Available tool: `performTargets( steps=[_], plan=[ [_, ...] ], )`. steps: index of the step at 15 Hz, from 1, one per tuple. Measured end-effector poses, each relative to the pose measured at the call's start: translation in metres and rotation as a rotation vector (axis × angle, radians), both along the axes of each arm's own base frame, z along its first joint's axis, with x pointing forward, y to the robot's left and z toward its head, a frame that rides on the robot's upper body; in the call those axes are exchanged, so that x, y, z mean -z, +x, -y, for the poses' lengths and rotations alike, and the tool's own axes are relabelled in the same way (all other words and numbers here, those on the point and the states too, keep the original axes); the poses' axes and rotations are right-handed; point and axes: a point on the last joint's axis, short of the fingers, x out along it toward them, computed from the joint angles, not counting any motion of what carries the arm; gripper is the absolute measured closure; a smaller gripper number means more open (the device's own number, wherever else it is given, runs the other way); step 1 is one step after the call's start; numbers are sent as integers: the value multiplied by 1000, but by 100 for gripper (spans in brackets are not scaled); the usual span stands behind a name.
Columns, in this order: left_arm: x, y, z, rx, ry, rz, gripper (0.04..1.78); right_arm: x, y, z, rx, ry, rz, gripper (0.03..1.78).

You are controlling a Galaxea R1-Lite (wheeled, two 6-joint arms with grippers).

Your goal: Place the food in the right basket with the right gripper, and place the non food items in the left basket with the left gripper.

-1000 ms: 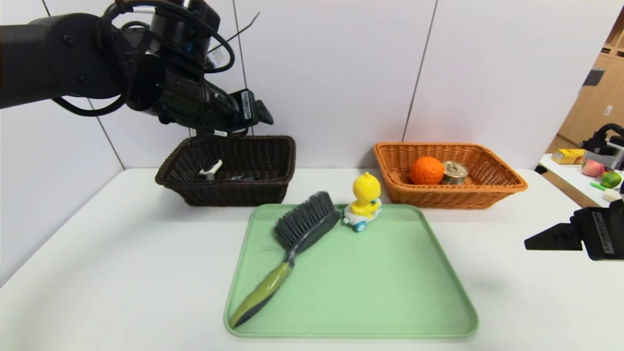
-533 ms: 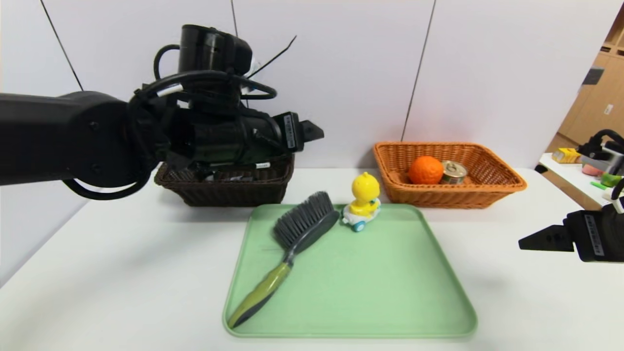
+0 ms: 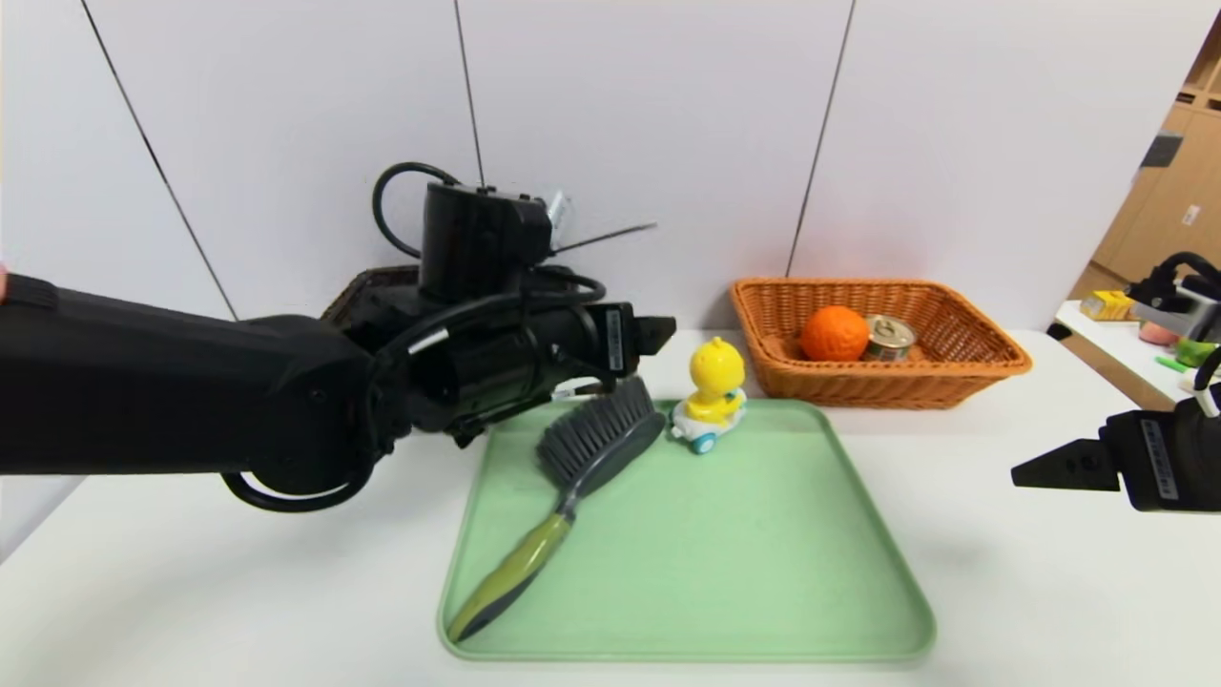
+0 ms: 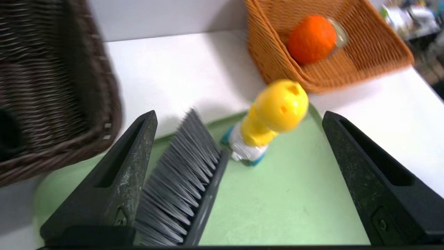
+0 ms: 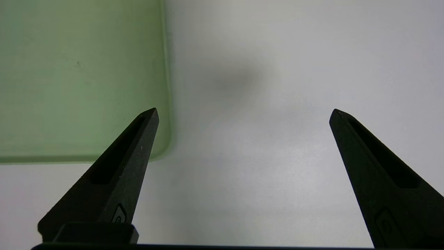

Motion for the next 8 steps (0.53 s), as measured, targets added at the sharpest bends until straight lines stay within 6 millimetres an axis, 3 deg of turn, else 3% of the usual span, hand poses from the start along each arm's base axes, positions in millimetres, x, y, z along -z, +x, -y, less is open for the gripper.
performTargets(
  steps=[3,8],
  plan=[
    [26,-2,5,235,61,74,14,-2,4,-1,1,10,39,11],
    [55,3,14,418,164,45,13,-1,5,0,4,13,44,11]
  ],
)
